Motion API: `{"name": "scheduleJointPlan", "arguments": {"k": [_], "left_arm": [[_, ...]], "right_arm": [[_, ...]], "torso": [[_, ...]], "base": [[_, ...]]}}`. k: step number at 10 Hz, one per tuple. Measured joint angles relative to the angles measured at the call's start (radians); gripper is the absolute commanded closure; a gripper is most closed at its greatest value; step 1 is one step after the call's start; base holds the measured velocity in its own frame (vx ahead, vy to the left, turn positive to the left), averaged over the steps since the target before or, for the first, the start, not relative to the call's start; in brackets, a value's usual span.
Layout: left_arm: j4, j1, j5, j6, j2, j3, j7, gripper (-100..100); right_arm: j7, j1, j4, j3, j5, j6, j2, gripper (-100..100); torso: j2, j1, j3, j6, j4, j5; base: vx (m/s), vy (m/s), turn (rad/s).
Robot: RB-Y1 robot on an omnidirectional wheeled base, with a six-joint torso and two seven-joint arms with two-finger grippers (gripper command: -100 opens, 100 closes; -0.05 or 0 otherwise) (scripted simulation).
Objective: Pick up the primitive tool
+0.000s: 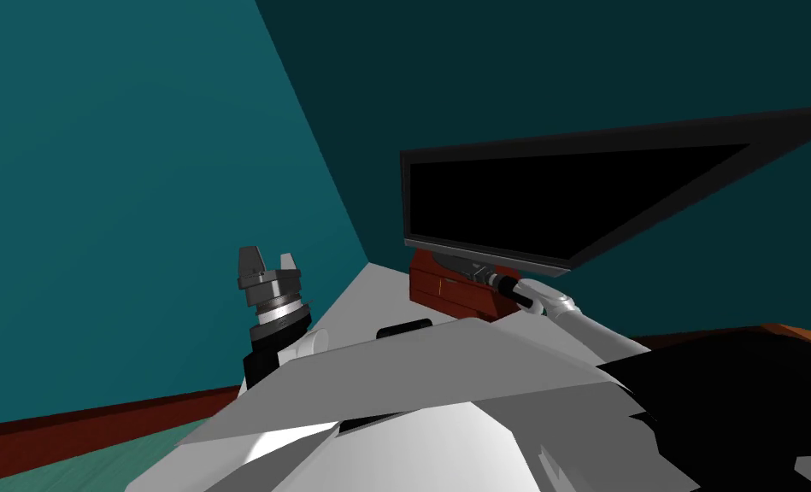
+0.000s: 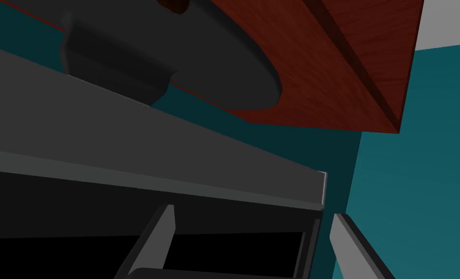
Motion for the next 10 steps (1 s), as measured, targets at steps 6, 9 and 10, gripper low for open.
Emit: {"name": "scheduleJointPlan", "arguments": {"k": [6,9,10], "left_arm": [[0.0,0.0,0.0,0.0,0.0,0.0,0.0,0],[0.0,0.0,0.0,0.0,0.0,0.0,0.0,0],[0.0,0.0,0.0,0.0,0.0,0.0,0.0,0]], "right_arm": [[0.029,0.014,0.179,0.061,0.146,0.01,-0.07,-100],[0.046,0.052,0.253,0.08,0.206,0.006,-0.106,-100],[0.034,0.056,0.257,0.097,0.225,0.02,-0.115,-100]], "torso": [[0.0,-0.001,0.0,0.001,0.0,0.0],[0.0,-0.001,0.0,0.001,0.0,0.0],[0.0,-0.001,0.0,0.001,0.0,0.0]], "base": [[0.034,0.014,0.187],[0.026,-0.001,0.139],[0.012,0.0,-0.021]]}}
